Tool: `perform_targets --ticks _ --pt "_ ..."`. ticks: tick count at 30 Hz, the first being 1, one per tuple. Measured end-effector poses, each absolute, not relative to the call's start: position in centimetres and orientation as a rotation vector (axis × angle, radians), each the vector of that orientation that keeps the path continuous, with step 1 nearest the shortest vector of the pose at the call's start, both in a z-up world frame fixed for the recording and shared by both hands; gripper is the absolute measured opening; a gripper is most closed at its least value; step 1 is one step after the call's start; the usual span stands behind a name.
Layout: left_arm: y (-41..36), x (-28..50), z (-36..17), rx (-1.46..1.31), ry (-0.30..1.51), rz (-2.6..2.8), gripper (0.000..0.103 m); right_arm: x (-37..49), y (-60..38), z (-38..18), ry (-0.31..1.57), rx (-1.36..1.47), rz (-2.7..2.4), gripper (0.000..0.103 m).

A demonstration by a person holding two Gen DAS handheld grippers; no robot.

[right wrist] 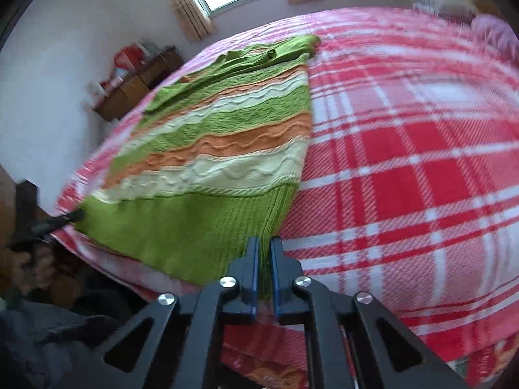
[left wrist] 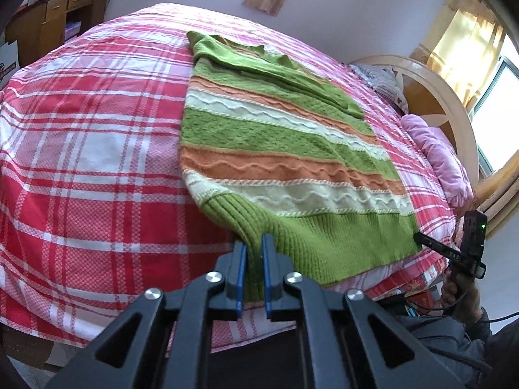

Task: Fold small clothes
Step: 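Grasp the ribbed hem of the sweater with both tools, then lift the hem with both tools and fold it up over the sleeves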

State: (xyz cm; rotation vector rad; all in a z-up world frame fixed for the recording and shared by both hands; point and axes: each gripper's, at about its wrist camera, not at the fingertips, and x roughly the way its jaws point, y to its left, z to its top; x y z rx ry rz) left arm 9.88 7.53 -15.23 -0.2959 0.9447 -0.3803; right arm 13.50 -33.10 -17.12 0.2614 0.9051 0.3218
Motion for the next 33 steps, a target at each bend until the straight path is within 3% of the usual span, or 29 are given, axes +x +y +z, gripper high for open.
perform_targets --ticks 9,13,15,17,18,19,24,33 --pt "7.6 10.0 -14.8 -0.310 0.919 -0.399 0.009 13.5 -34.1 -16.6 0.861 0.390 0.374 0.006" --pt "7.6 10.0 -15.0 -0.316 0.925 -0.400 0.009 13.3 -32.5 -16.7 0.873 0.267 0.329 0.043" --pt "7.6 10.0 -15.0 -0.316 0.920 -0.402 0.009 13.1 -31.8 -16.6 0.859 0.237 0.334 0.047" --pt "7.6 10.1 -15.0 -0.316 0.919 -0.403 0.009 13.0 -31.0 -16.8 0.858 0.173 0.325 0.042" --pt "7.6 10.1 -15.0 -0.315 0.918 -0.403 0.009 13.0 -30.7 -16.8 0.856 0.138 0.317 0.016" --pt "7.6 10.1 -14.9 -0.316 0.917 -0.402 0.009 13.0 -30.7 -16.8 0.859 0.132 0.322 0.006" --pt "8.1 10.3 -13.9 -0.348 0.894 -0.410 0.009 13.1 -32.4 -15.5 0.823 0.241 0.390 0.006" --pt "8.3 12.5 -10.7 -0.378 0.808 -0.413 0.009 13.7 -33.7 -8.3 0.621 0.303 0.424 0.006"
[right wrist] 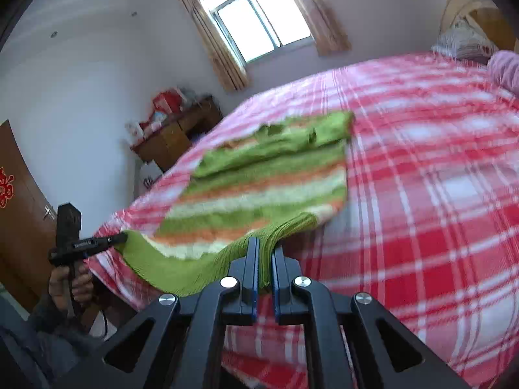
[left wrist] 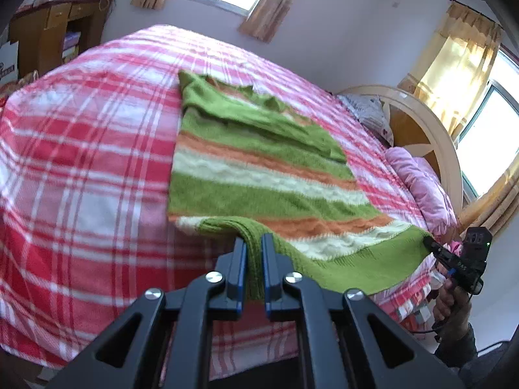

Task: Fold small clothes
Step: 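Lift the hem with both tools and fold it up over the sleeves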

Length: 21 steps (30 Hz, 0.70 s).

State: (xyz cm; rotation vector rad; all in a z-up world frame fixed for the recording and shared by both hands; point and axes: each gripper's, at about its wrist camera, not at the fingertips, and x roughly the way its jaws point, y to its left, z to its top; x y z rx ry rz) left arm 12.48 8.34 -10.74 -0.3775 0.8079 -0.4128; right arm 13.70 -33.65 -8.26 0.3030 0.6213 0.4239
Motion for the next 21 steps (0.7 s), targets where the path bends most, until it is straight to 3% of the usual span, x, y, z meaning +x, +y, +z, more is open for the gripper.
perform_targets --ticks 21 --pt "8.5 22.6 -4.2 -0.482 0.614 -0.399 0.008 24.1 -33.7 -0.3 0.427 0.372 0.443 0.005"
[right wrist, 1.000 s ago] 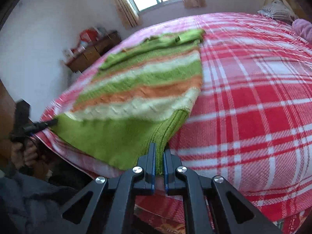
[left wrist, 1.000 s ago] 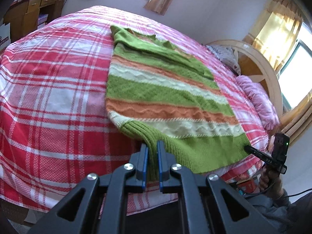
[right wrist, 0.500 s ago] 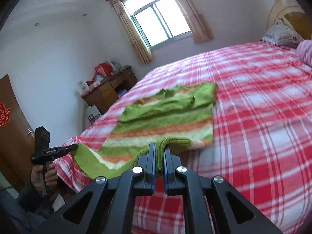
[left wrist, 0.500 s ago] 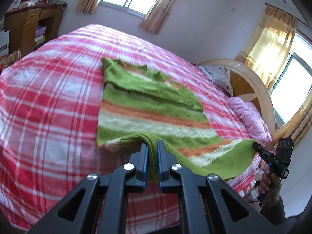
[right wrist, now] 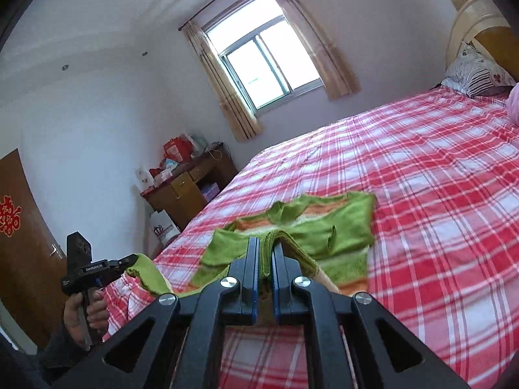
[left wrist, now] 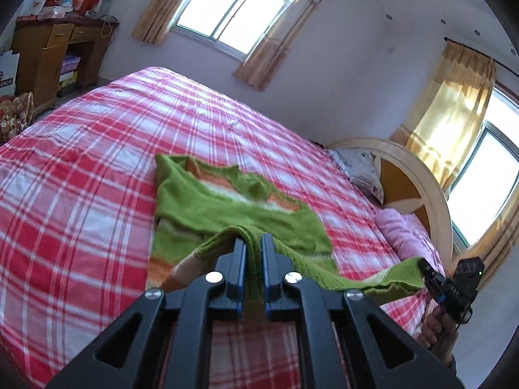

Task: Fold small clothes
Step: 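Lift the hem with both tools and fold it up over the sleeves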

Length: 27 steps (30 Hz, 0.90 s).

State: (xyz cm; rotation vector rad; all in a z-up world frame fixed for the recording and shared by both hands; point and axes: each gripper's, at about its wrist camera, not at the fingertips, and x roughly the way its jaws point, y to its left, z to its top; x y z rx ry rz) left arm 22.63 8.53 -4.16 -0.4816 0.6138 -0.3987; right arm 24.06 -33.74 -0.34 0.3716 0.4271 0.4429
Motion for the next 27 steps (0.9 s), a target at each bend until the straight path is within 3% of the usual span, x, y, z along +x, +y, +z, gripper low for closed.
perform_targets --ticks 15,27 --pt "7.7 31.9 -1.3 -0.434 0.562 -0.331 0.008 33.8 -33.1 4.2 0.407 0.310 0.430 0.005" --pt "7.0 41.0 -6.1 -0.417 0.677 -0.250 0.008 44.7 -32.6 0.7 0.525 0.280 0.359 0.005"
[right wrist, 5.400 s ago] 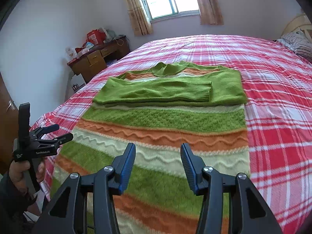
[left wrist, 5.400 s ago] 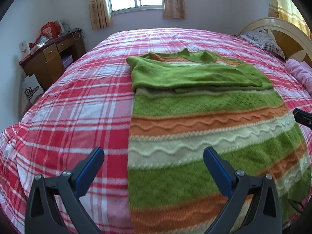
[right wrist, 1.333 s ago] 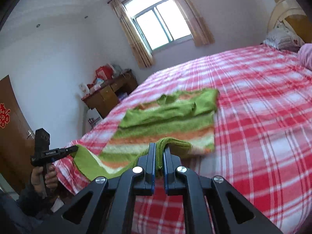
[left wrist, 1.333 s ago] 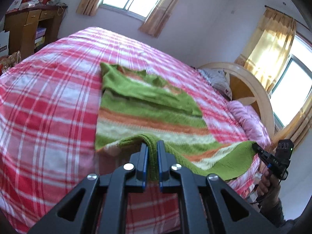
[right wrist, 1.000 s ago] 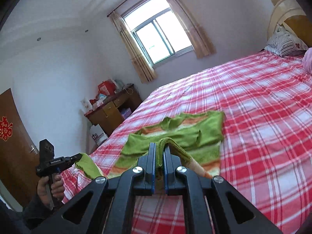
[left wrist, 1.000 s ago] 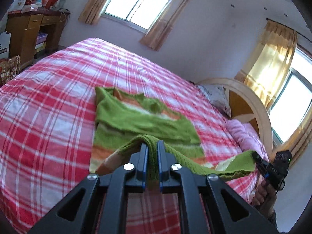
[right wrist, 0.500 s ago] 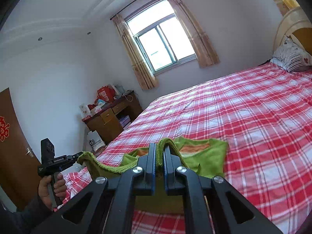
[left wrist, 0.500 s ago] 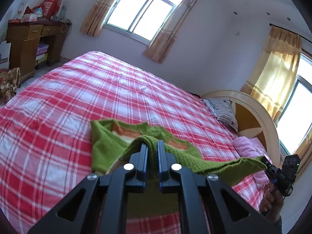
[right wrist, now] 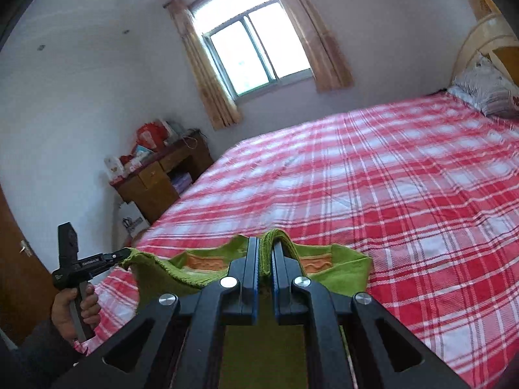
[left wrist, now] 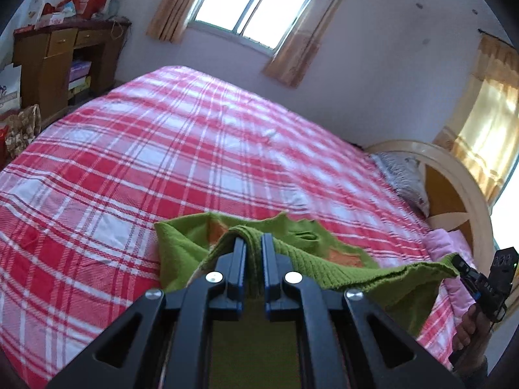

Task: Fold small clothes

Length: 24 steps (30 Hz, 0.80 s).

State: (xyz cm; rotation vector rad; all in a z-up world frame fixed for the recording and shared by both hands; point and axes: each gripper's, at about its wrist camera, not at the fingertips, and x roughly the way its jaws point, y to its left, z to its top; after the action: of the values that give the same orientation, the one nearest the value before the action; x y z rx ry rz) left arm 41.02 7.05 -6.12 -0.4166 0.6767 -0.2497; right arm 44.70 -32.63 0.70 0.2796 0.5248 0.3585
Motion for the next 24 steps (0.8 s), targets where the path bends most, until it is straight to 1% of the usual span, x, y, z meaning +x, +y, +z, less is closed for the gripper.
perform_targets --ticks 7,9,11,12,13,14,15,16,18,24 --pt "6.4 45.2 -10.0 -0.385 0.766 -0.182 0.009 52.3 -32.3 -5.1 0.651 0.260 0.304 0.005" --pt "6.4 46.0 -11.1 -0.379 0.795 -0.129 0.013 54.4 -32.5 -6.9 0.682 0.267 0.303 0.006" --pt "6.7 46.3 -11.5 -0.390 0.805 -0.108 0.018 56.2 -32.8 -8.5 0.735 0.259 0.280 0.017" --pt "6.8 46.2 -11.6 -0.390 0.808 -0.109 0.028 56.8 -33.0 -9.1 0.758 0.247 0.267 0.037" --pt "7.0 46.0 -11.5 -0.387 0.806 -0.111 0.040 56.9 -33.0 -9.3 0.762 0.233 0.256 0.050" --pt "7.2 45.6 -11.3 -0.379 0.797 -0.109 0.047 56.7 -33.1 -9.3 0.751 0.212 0.241 0.067" --pt "7.4 45.0 -11.0 -0.357 0.781 -0.098 0.063 56.2 -33.2 -9.2 0.732 0.201 0.239 0.068" --pt "7.5 44.6 -10.8 -0.332 0.762 -0.090 0.067 55.9 -33.4 -9.2 0.718 0.194 0.252 0.068" --pt "7.3 44.2 -10.5 -0.266 0.739 -0.098 0.067 55.4 -33.8 -9.3 0.716 0.185 0.254 0.068" --pt "5.1 45.6 -10.5 -0.135 0.755 -0.170 0.068 55.6 -34.0 -10.2 0.778 0.156 0.264 0.068"
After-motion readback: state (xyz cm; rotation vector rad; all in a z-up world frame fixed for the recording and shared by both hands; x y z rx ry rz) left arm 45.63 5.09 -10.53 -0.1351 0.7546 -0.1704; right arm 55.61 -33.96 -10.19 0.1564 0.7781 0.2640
